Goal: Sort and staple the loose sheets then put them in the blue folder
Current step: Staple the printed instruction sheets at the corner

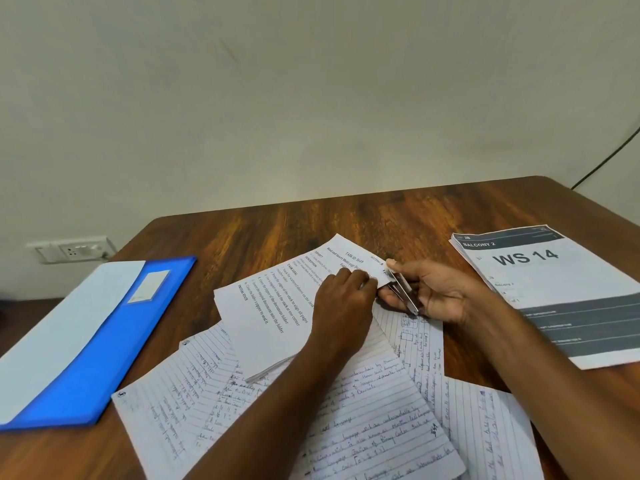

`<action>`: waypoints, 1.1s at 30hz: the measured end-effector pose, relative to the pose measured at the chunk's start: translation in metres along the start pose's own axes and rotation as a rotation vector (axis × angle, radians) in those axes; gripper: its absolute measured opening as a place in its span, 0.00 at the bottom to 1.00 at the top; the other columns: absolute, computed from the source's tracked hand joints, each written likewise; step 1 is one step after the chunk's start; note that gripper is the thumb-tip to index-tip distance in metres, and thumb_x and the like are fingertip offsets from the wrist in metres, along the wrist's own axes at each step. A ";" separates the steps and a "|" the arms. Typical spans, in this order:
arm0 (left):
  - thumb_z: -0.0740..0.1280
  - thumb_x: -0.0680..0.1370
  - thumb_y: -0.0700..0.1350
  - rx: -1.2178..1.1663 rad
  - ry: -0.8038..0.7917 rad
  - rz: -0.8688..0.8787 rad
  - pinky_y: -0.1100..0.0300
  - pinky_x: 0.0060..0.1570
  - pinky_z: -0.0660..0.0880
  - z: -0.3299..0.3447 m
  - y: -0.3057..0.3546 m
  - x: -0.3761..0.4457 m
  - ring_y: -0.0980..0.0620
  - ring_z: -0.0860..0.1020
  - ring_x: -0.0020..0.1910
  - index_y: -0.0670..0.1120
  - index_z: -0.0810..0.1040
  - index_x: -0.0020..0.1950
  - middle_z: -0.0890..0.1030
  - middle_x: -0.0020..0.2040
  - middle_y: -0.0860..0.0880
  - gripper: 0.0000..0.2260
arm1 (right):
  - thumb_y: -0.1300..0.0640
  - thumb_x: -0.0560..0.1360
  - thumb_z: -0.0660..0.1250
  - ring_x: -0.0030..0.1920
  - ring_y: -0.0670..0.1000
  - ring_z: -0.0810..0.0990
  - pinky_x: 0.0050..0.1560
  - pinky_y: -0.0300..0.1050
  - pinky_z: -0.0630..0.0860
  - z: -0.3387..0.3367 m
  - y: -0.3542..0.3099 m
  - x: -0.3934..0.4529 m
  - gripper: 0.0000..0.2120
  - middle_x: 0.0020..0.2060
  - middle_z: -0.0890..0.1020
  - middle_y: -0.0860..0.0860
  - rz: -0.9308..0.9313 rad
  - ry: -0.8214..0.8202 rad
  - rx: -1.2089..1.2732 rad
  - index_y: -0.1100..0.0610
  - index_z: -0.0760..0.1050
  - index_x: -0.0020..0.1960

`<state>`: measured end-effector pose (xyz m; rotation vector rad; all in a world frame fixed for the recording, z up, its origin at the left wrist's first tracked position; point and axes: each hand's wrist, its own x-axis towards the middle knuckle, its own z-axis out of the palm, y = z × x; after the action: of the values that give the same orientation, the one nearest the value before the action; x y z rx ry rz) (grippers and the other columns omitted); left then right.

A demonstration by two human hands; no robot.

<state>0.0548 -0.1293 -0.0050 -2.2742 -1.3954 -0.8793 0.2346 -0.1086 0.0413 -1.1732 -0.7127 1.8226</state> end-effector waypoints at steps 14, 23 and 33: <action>0.79 0.73 0.41 -0.040 0.056 0.012 0.55 0.40 0.78 0.001 -0.003 -0.001 0.47 0.84 0.46 0.45 0.88 0.56 0.88 0.52 0.47 0.12 | 0.59 0.69 0.79 0.37 0.56 0.86 0.31 0.47 0.85 0.001 0.007 0.006 0.26 0.45 0.86 0.65 -0.032 0.084 -0.034 0.71 0.78 0.62; 0.78 0.74 0.41 -0.062 0.042 0.009 0.56 0.38 0.79 0.002 -0.002 -0.001 0.48 0.84 0.45 0.45 0.88 0.55 0.88 0.52 0.47 0.10 | 0.62 0.78 0.72 0.25 0.53 0.80 0.57 0.59 0.82 0.006 0.011 0.011 0.16 0.33 0.83 0.63 -0.088 0.168 -0.099 0.73 0.77 0.59; 0.79 0.74 0.41 -0.072 -0.005 -0.041 0.58 0.39 0.78 0.004 -0.004 -0.002 0.48 0.83 0.47 0.44 0.87 0.54 0.87 0.52 0.46 0.10 | 0.58 0.74 0.78 0.42 0.59 0.87 0.45 0.55 0.86 0.010 0.005 -0.007 0.17 0.44 0.87 0.64 -0.159 0.241 -0.333 0.68 0.81 0.56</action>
<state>0.0524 -0.1264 -0.0092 -2.3094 -1.4395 -0.9524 0.2250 -0.1176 0.0442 -1.4767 -0.9628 1.4353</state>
